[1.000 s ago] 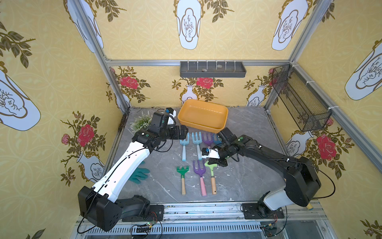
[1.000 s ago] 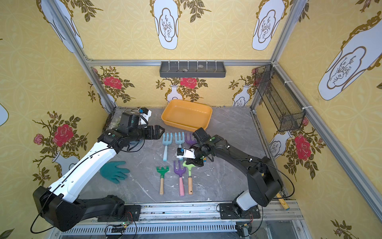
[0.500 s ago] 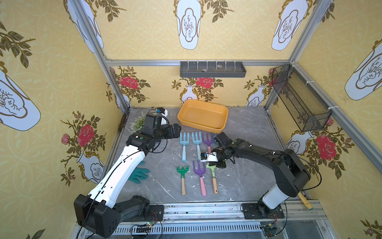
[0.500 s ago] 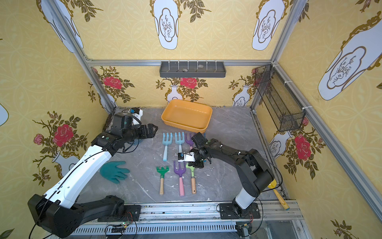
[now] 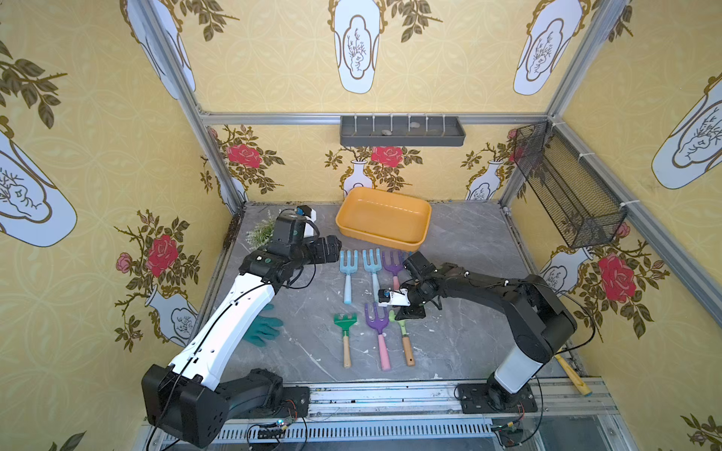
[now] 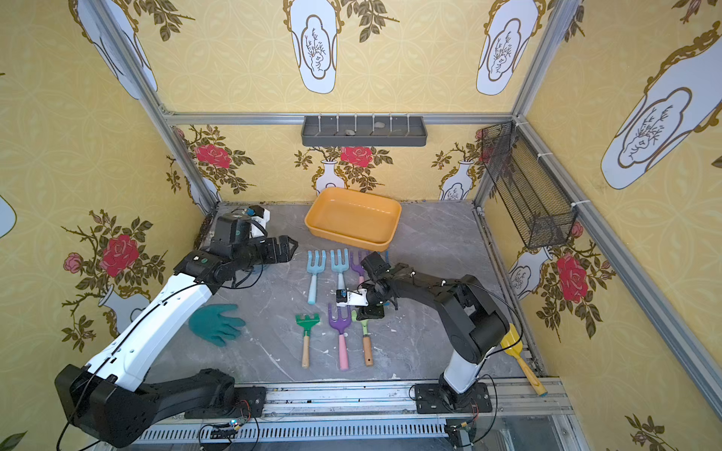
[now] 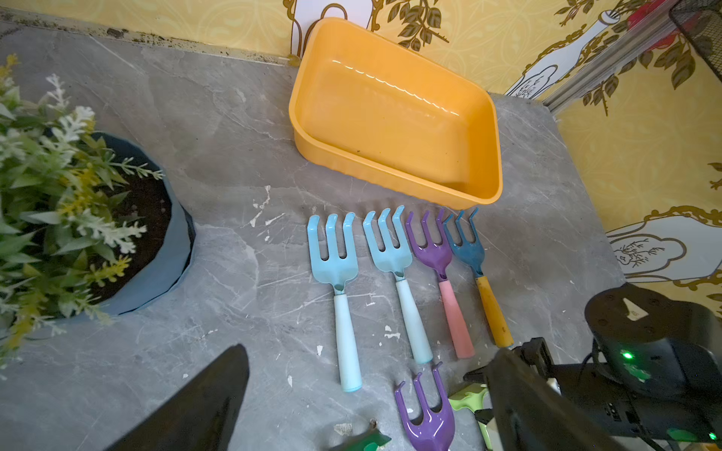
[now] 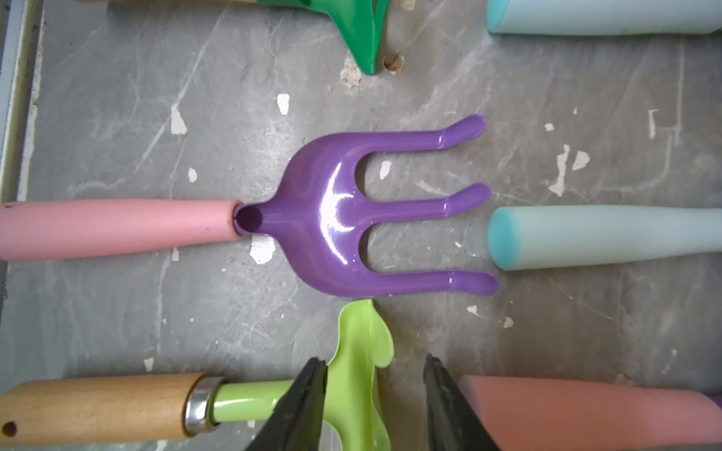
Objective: Take the hand rake out of the storage box
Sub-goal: Place the rake at the center of the board, then reset both arms
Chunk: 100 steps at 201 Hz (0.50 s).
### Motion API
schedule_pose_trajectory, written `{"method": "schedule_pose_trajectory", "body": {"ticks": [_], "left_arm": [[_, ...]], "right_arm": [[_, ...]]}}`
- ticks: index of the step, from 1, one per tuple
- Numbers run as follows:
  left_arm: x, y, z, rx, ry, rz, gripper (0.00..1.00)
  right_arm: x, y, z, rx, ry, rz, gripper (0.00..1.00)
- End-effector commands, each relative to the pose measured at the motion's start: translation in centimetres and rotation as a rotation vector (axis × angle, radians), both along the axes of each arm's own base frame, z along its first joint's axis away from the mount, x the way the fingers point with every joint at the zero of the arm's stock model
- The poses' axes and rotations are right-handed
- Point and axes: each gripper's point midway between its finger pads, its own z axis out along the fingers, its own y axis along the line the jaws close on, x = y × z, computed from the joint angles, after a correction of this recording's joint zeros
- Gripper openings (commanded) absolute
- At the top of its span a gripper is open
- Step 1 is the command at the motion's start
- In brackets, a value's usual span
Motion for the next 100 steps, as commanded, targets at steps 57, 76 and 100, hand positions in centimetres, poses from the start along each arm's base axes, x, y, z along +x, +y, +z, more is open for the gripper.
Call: {"method": "schedule_pose_trajectory", "body": {"ticks": [57, 76, 100], "left_arm": [[-2.2, 10.7, -0.9, 0.328, -0.243, 0.366, 1.00], [-3.1, 12.9, -1.6, 0.402, -0.428, 0.410, 1.00], [-4.5, 15.8, -6.2, 0.348, -0.456, 0.491, 1.00]], "right_arm": [[16.1, -4.8, 16.1, 0.480, -0.320, -0.759, 0.98], [19.8, -11.1, 15.5, 0.545, -0.294, -1.112, 0.98], [20.7, -17.9, 13.8, 0.660, -0.357, -1.390, 0.97]]}}
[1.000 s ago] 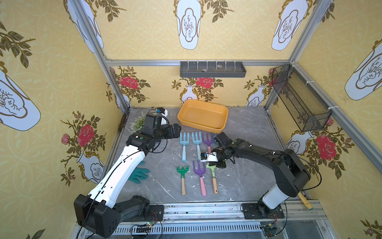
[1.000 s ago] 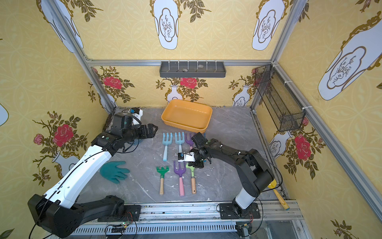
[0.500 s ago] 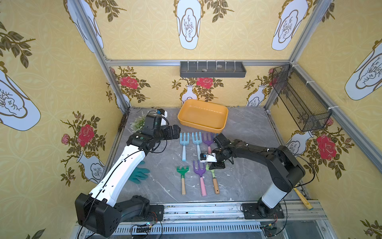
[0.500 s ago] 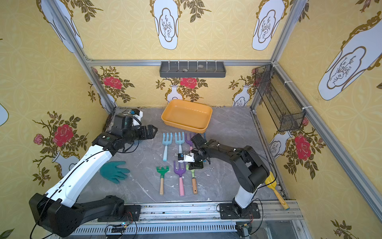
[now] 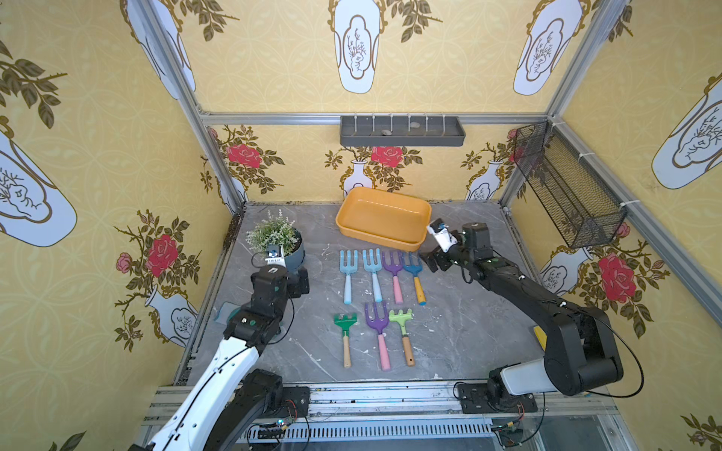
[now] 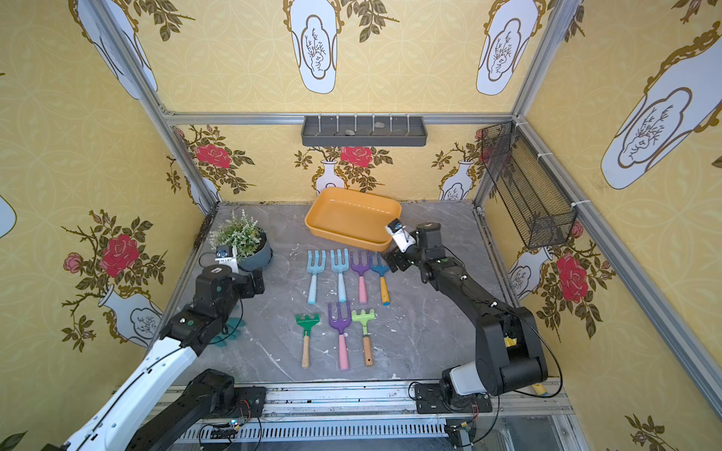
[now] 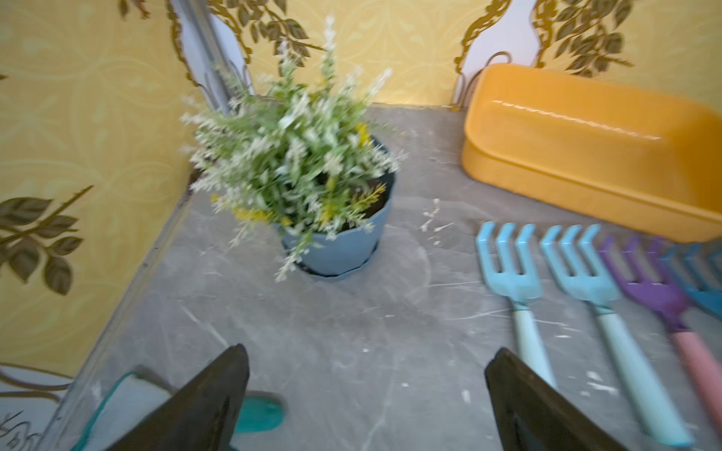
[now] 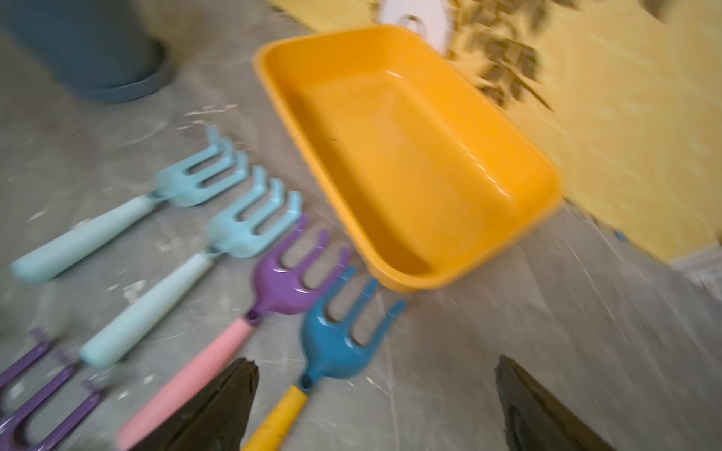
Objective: Take the hand rake out of the storage box
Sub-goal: Reset both arms
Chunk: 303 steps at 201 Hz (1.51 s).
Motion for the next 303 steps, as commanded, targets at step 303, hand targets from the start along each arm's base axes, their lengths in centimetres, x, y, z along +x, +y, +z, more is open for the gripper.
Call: {"method": "schedule_pose_trajectory", "body": {"ticks": [303], "left_arm": [[5.7, 4.3, -7.4, 0.082, -0.203, -0.043, 1.00]], "right_arm": [[1.4, -18.9, -2.5, 0.279, -0.176, -0.657, 0.98]]}}
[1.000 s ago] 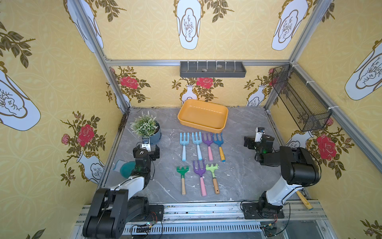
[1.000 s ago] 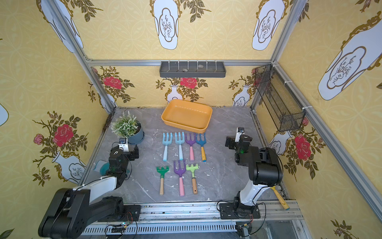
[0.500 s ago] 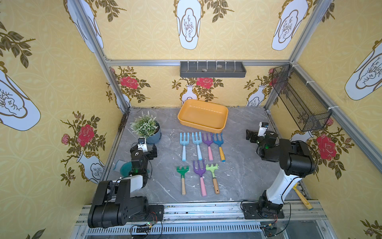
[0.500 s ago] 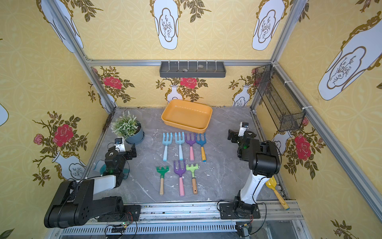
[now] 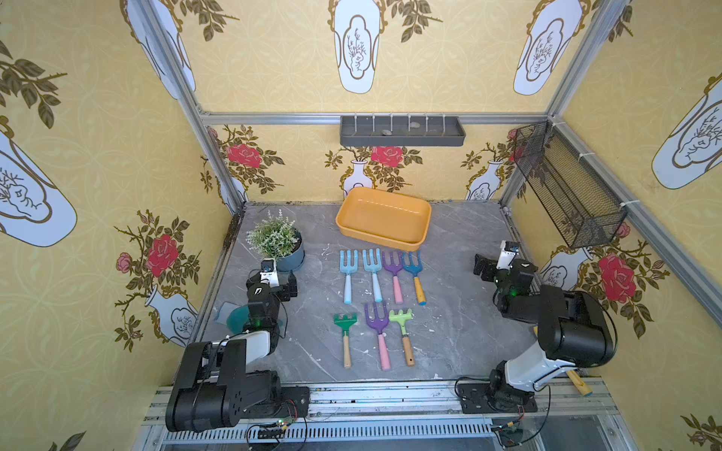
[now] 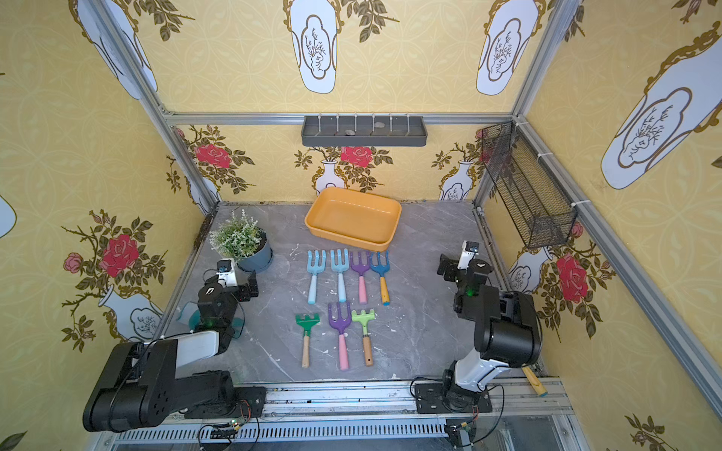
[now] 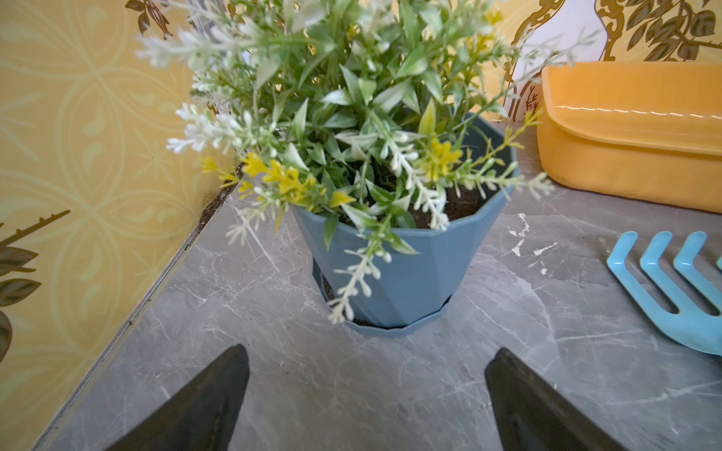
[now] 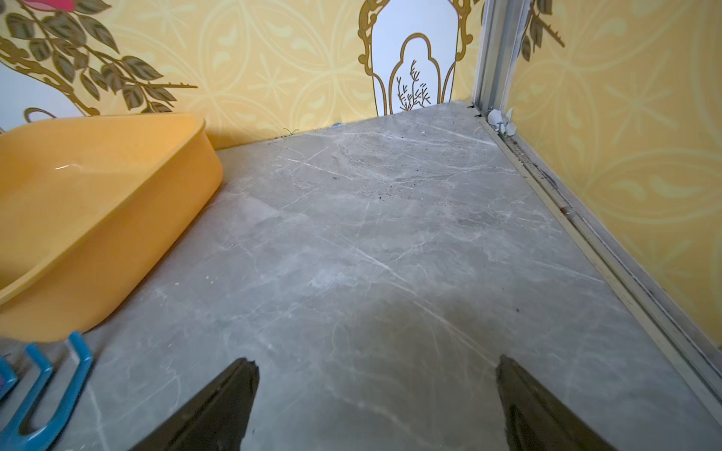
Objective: Take the hand rake out of the storage box
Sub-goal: Reset both arms
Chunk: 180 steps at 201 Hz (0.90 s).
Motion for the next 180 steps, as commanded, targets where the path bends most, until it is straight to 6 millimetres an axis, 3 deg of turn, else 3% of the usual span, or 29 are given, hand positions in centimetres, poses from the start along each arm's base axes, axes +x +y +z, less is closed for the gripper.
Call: {"method": "schedule_pose_trajectory", "body": {"ticks": [1, 15, 31, 48, 71, 79, 96, 112, 120, 131, 150, 159, 167, 180], "left_arm": [[0.1, 0.0, 0.6, 0.010, -0.029, -0.004, 1.00], [0.1, 0.0, 0.6, 0.010, -0.028, -0.005, 1.00], [0.1, 0.0, 0.6, 0.010, -0.028, -0.005, 1.00], [0.1, 0.0, 0.5, 0.011, -0.028, -0.005, 1.00], [0.1, -0.1, 0.6, 0.010, -0.028, -0.006, 1.00], [0.1, 0.0, 0.6, 0.011, -0.029, -0.005, 1.00], [0.1, 0.0, 0.6, 0.010, -0.029, -0.005, 1.00], [0.1, 0.0, 0.7, 0.011, -0.031, -0.004, 1.00], [0.1, 0.0, 0.6, 0.010, -0.029, -0.004, 1.00], [0.1, 0.0, 0.6, 0.010, -0.029, -0.004, 1.00], [0.1, 0.0, 0.6, 0.010, -0.029, -0.005, 1.00], [0.1, 0.0, 0.6, 0.010, -0.030, -0.004, 1.00], [0.1, 0.0, 0.6, 0.010, -0.030, -0.004, 1.00], [0.1, 0.0, 0.6, 0.010, -0.029, -0.005, 1.00]], "right_arm": [[0.4, -0.2, 4.3, -0.017, -0.050, -0.021, 0.97], [0.5, -0.3, 4.6, -0.028, 0.019, -0.030, 0.97], [-1.3, -1.0, 3.3, -0.009, 0.036, -0.084, 0.97], [-2.3, -0.7, 4.2, -0.029, -0.017, -0.094, 0.97], [-2.9, -0.7, 4.0, 0.040, -0.011, -0.124, 0.97], [-3.1, 0.2, 4.1, 0.012, -0.029, -0.088, 0.97], [-2.9, -0.4, 3.9, -0.004, -0.016, -0.142, 0.97], [-3.0, 0.2, 3.8, -0.023, -0.008, -0.117, 0.97], [-3.5, 0.4, 3.0, -0.021, 0.014, -0.129, 0.98], [-5.1, 0.4, 0.3, 0.002, 0.051, -0.148, 0.98], [-5.3, 1.4, 1.1, -0.044, -0.051, -0.096, 0.98], [-5.8, 0.6, -1.0, -0.021, -0.039, -0.122, 0.98], [-5.2, -0.6, 0.0, -0.029, -0.109, -0.186, 0.98], [-5.6, -0.8, -1.2, -0.003, -0.025, -0.198, 0.97]]}}
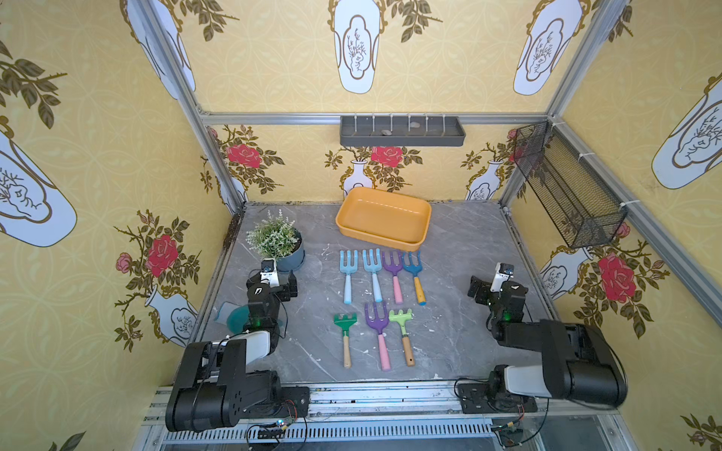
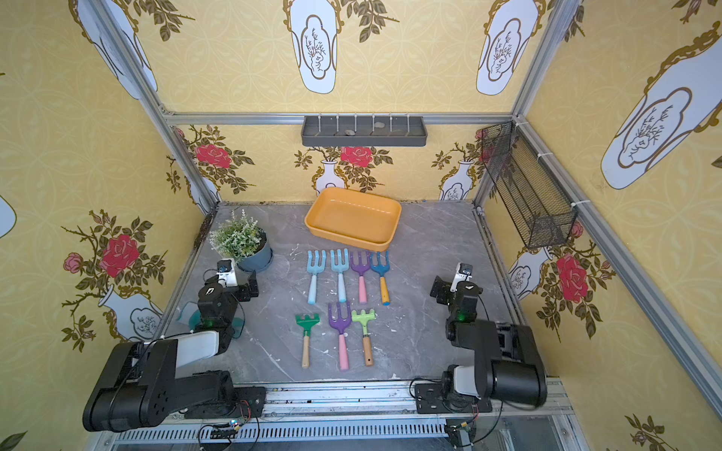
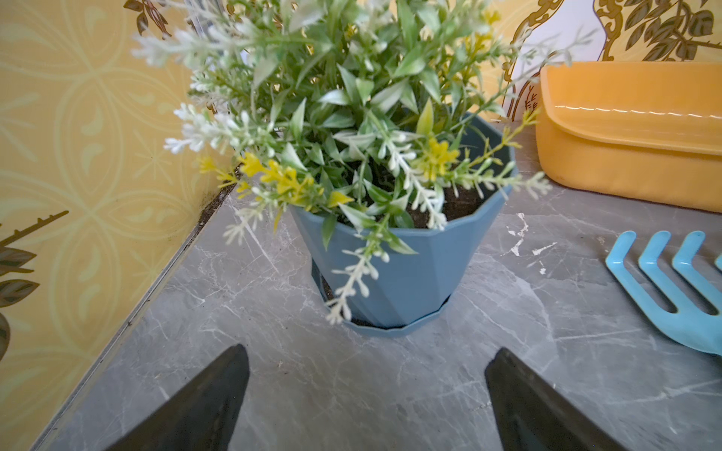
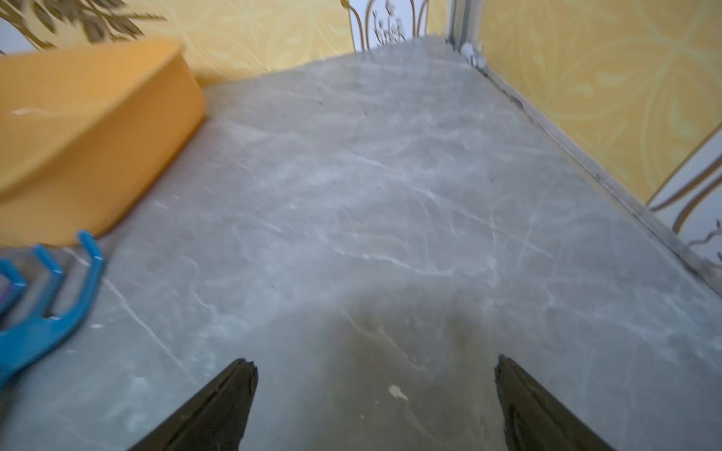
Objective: Take the hand rake out of the storage box
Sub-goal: Reset both arms
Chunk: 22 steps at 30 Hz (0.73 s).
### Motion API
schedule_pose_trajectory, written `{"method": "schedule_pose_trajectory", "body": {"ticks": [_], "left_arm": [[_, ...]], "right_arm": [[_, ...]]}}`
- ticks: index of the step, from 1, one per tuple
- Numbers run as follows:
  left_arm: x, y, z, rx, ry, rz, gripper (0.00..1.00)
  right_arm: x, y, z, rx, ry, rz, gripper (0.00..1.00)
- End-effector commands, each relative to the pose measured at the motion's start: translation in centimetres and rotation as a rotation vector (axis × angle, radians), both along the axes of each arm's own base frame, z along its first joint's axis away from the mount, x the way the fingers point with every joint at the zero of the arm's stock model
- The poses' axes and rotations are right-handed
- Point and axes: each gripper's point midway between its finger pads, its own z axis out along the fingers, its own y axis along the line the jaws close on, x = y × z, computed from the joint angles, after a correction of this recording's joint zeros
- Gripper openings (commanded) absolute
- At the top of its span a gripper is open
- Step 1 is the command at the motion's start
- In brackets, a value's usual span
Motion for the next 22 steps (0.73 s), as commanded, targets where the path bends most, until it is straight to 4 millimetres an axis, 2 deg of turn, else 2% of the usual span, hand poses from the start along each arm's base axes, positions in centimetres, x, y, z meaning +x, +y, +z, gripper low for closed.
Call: {"method": "schedule_pose_trajectory", "body": {"ticks": [1, 2, 3, 6, 22], "left_arm": [[0.11, -0.01, 0.64, 0.009, -0.031, -0.004, 1.00], [0.15, 0.02, 0.69, 0.011, -0.032, -0.003, 1.00], [0.15, 0.03, 0.68, 0.012, -0.032, -0.002, 1.00], [0.13, 0.05, 0.68, 0.010, -0.032, -0.002, 1.00], [0.12, 0.00, 0.62, 0.010, -0.030, -0.003, 1.00]], "right_arm": [[1.42, -1.41, 4.01, -0.005, -0.179, -0.071, 0.97], [1.59, -1.66, 4.59, -0.018, -0.221, -0.081, 0.98], [1.63, -1.72, 4.02, -0.014, -0.174, -0.094, 0.98], [1.58, -1.59, 4.50, -0.037, -0.203, -0.092, 0.97], [1.55, -1.25, 4.42, -0.047, -0.191, -0.101, 0.98]]}}
